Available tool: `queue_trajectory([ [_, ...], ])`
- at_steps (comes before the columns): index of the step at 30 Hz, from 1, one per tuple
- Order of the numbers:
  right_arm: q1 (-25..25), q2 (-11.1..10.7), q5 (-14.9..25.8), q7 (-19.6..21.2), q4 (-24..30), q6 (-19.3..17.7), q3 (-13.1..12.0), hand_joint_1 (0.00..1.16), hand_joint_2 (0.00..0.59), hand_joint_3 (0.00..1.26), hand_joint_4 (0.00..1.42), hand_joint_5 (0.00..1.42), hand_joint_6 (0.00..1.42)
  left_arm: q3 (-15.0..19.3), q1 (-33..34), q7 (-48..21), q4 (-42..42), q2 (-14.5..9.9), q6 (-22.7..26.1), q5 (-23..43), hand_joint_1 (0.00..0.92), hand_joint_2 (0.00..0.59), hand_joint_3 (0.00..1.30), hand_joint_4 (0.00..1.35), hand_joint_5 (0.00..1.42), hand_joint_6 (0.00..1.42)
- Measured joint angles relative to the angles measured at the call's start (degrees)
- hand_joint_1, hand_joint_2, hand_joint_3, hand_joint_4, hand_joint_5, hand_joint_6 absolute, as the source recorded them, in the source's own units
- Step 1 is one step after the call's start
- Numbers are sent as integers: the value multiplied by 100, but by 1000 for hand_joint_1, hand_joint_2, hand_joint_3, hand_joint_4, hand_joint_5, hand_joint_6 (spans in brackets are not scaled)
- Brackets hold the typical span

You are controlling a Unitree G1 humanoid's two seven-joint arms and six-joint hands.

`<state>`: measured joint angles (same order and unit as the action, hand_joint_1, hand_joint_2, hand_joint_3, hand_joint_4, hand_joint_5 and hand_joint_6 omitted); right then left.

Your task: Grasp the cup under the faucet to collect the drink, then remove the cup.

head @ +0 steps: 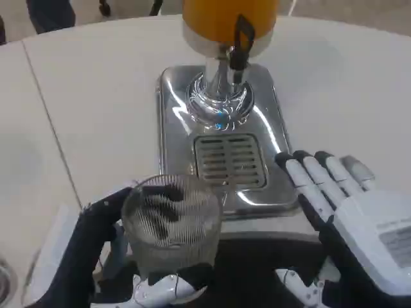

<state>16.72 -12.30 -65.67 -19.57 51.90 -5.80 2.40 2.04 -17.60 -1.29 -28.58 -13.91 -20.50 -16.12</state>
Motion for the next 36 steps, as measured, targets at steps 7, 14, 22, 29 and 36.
queue_trajectory([
  [7,-144,73,-115,-160,-4,38,116,334,461,0,0,0,0,-44,0,-8,0,56,30,-12,660,40,1241,1189,1424,1424],
  [14,-197,126,-267,-196,-60,163,-18,337,461,0,0,0,0,-24,136,6,148,76,30,-137,660,41,1241,1189,1424,1424],
  [22,-303,188,-409,-193,-186,352,-157,339,461,0,0,0,0,-77,1486,356,1346,201,125,-580,653,45,1241,1177,1424,1424],
  [29,-337,406,-662,-215,-168,371,166,339,461,0,0,0,0,-453,2623,888,2646,518,168,-976,652,45,1241,1176,1424,1424],
  [36,-381,390,-654,-384,-121,417,100,339,461,0,0,0,0,-682,3761,1441,4218,645,98,-1153,652,45,1241,1176,1424,1424],
])
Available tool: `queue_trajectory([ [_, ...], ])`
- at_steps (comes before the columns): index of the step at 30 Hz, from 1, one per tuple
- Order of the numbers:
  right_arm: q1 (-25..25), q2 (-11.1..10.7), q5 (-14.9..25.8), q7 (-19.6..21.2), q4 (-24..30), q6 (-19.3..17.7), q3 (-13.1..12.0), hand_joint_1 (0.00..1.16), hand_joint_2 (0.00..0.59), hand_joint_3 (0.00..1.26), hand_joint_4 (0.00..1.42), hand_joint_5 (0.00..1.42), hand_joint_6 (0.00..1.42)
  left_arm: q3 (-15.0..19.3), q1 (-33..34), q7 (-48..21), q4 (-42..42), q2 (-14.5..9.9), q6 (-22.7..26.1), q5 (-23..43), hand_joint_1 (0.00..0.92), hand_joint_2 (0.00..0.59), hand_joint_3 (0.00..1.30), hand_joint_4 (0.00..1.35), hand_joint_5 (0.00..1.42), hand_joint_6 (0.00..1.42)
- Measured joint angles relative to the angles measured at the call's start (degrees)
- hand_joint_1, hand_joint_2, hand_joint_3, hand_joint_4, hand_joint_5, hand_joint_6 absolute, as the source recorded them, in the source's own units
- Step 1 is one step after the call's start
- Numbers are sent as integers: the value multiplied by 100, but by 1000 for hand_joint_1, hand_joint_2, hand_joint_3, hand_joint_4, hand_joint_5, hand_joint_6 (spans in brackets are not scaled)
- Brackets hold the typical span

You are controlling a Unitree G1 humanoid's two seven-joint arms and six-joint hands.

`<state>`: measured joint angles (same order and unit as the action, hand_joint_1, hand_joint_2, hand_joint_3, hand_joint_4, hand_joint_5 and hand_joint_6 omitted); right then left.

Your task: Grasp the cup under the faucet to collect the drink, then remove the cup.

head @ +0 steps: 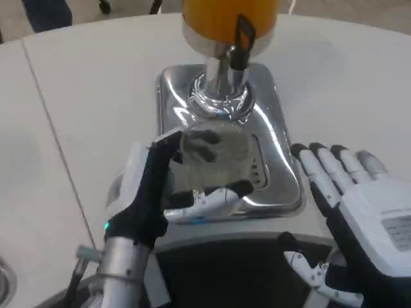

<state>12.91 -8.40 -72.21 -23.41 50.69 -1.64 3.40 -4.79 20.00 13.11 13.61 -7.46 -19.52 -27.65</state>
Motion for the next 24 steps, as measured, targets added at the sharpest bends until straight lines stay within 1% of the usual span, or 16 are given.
queue_trajectory([
  [4,-67,-26,59,-118,7,10,-25,339,461,0,0,0,0,-120,483,358,795,17,-116,-25,651,46,1241,1176,1424,1424],
  [7,-259,-55,62,-171,-86,32,-32,339,461,0,0,0,0,-300,1009,674,1517,104,-192,-64,651,46,1239,1164,1424,1424],
  [9,-292,-55,52,-212,-92,52,-33,339,461,0,0,0,0,-348,1198,780,1797,152,-285,-124,651,46,1236,1163,1424,1424],
  [12,-293,-39,-3,-297,-91,126,-33,339,461,0,0,0,0,-440,1613,1145,2403,207,-319,-223,647,53,1208,1152,1424,1424],
  [15,-294,6,-56,-347,-88,165,-10,339,461,0,0,0,0,-557,1817,1447,2702,230,-347,-331,638,61,1168,1137,1424,1424],
  [19,-350,88,-183,-398,-87,189,83,339,461,0,0,0,0,-765,1986,1991,3142,373,-354,-495,628,72,1126,1124,1417,1424],
  [24,-375,122,-215,-442,-88,227,140,339,461,0,0,0,0,-825,2278,2303,3565,396,-333,-532,612,82,1090,1124,1406,1424],
])
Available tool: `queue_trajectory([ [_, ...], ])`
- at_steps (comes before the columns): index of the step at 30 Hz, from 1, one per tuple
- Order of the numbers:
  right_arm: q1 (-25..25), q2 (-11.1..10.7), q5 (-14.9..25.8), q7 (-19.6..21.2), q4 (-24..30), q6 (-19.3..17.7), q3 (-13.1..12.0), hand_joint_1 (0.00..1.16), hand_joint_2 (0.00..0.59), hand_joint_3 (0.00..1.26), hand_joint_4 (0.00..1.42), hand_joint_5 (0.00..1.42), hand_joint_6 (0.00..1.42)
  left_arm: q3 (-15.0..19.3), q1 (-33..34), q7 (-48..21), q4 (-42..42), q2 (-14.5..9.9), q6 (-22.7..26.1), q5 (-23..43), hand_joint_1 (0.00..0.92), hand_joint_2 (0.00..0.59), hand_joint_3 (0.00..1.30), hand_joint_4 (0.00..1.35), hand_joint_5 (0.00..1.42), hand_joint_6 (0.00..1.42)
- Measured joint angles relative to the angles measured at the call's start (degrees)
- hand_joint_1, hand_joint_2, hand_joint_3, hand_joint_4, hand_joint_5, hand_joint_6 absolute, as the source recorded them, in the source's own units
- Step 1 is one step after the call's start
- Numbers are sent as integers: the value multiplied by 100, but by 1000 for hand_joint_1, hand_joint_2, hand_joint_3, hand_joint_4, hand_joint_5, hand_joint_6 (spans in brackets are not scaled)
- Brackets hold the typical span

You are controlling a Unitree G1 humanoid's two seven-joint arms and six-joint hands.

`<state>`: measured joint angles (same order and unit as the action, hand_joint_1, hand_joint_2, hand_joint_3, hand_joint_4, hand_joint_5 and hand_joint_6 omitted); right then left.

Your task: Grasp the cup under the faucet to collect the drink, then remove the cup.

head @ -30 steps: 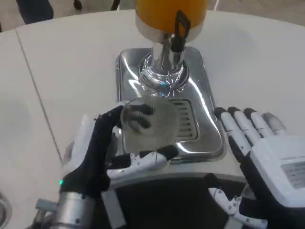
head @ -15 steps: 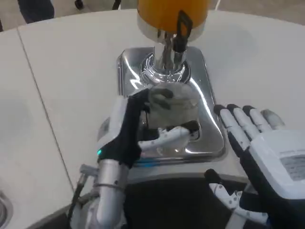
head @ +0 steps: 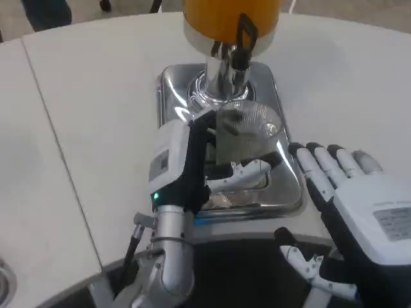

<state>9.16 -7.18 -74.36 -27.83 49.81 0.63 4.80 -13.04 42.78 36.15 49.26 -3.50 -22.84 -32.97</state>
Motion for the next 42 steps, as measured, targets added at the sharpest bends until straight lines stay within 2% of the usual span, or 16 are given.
queue_trajectory([
  [5,-40,37,-49,-86,0,15,51,339,461,0,0,0,0,-36,193,201,258,-50,64,-5,601,88,1070,1119,1392,1424],
  [7,-99,51,-61,-98,0,25,72,339,461,0,0,0,0,-35,268,293,337,-48,140,13,590,88,989,1120,1347,1424],
  [8,-105,55,-62,-98,0,29,73,339,461,0,0,0,0,-32,280,310,358,-49,147,57,575,90,896,1077,1294,1401],
  [9,-105,62,-62,-99,0,44,73,340,461,0,0,0,9,-30,283,322,374,-49,145,97,557,87,764,916,1183,1296],
  [10,-105,67,-60,-99,0,52,75,340,461,0,0,0,11,-30,287,321,382,-54,137,108,536,87,628,773,1099,1257],
  [12,-99,66,-18,-99,-3,54,80,341,461,0,0,0,22,-61,294,318,411,-89,82,119,481,79,425,582,968,1164],
  [15,-106,50,10,-109,-29,54,122,341,461,0,0,0,26,-317,293,275,413,-338,-75,-43,432,74,223,313,783,969],
  [17,-117,56,16,-109,-44,62,131,341,461,0,0,0,27,-410,290,240,412,-428,-159,-116,418,73,146,214,739,914],
  [25,-98,106,81,-160,-52,130,146,342,461,0,0,0,30,-476,248,96,412,-513,-332,-88,414,72,63,112,609,772],
  [28,-89,120,208,-171,-52,178,136,342,461,0,0,0,31,-458,242,87,411,-513,-335,-83,419,69,1,6,428,541],
  [31,-65,79,273,-198,-55,179,142,342,461,0,0,0,31,-424,192,43,346,-514,-353,-20,425,63,0,0,341,387],
  [40,-214,94,405,-193,-216,211,244,337,464,0,0,0,32,-300,-143,-207,-139,-651,-340,132,400,57,0,0,228,248],
  [42,-201,99,457,-162,-216,214,245,335,464,0,0,0,32,-249,-335,-376,-430,-808,-346,138,396,49,0,0,212,230],
])
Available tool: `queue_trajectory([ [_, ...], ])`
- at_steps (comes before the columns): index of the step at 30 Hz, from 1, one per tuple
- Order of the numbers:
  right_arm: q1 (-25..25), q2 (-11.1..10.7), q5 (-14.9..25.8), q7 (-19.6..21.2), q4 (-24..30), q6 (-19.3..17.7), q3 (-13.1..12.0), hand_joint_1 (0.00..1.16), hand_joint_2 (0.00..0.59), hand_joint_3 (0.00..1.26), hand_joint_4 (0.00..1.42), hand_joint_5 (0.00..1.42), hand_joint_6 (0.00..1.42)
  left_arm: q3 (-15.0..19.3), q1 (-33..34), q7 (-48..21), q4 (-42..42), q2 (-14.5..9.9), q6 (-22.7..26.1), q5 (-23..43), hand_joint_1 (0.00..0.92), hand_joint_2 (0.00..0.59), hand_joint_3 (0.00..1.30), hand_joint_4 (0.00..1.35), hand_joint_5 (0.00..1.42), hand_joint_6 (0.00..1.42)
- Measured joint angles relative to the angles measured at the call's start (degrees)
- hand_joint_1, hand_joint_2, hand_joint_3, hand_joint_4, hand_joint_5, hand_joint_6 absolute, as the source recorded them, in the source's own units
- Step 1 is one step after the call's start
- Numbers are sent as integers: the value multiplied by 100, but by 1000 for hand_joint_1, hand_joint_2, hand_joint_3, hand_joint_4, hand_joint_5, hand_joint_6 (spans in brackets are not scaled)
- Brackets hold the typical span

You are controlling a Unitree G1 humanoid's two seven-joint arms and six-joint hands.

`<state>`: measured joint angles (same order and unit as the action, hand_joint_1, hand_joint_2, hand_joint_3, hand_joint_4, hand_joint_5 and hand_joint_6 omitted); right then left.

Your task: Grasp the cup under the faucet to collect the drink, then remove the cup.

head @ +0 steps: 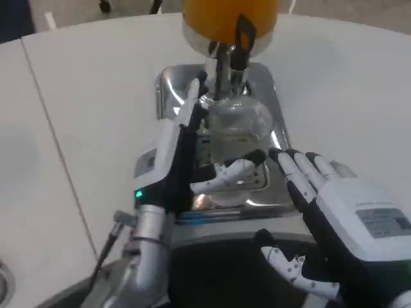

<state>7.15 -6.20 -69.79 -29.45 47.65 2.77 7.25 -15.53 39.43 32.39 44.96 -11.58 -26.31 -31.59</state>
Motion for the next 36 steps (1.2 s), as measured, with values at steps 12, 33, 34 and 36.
queue_trajectory([
  [12,195,67,278,316,-5,10,92,326,463,0,0,0,21,991,-1119,-614,-1693,-787,798,402,369,42,0,0,124,146],
  [33,-1195,974,999,365,-98,1455,171,331,465,0,0,0,18,1738,-4488,-1640,-5836,-1939,1964,-1160,160,67,0,0,0,0],
  [34,-1318,973,1008,375,-134,1526,213,332,466,0,0,0,18,1743,-4617,-1655,-5951,-1931,1964,-1169,159,66,0,0,0,0],
  [36,-1604,975,1040,428,-207,1677,245,335,467,0,0,0,18,1742,-4832,-1698,-6133,-1892,1964,-1183,157,65,0,0,0,0],
])
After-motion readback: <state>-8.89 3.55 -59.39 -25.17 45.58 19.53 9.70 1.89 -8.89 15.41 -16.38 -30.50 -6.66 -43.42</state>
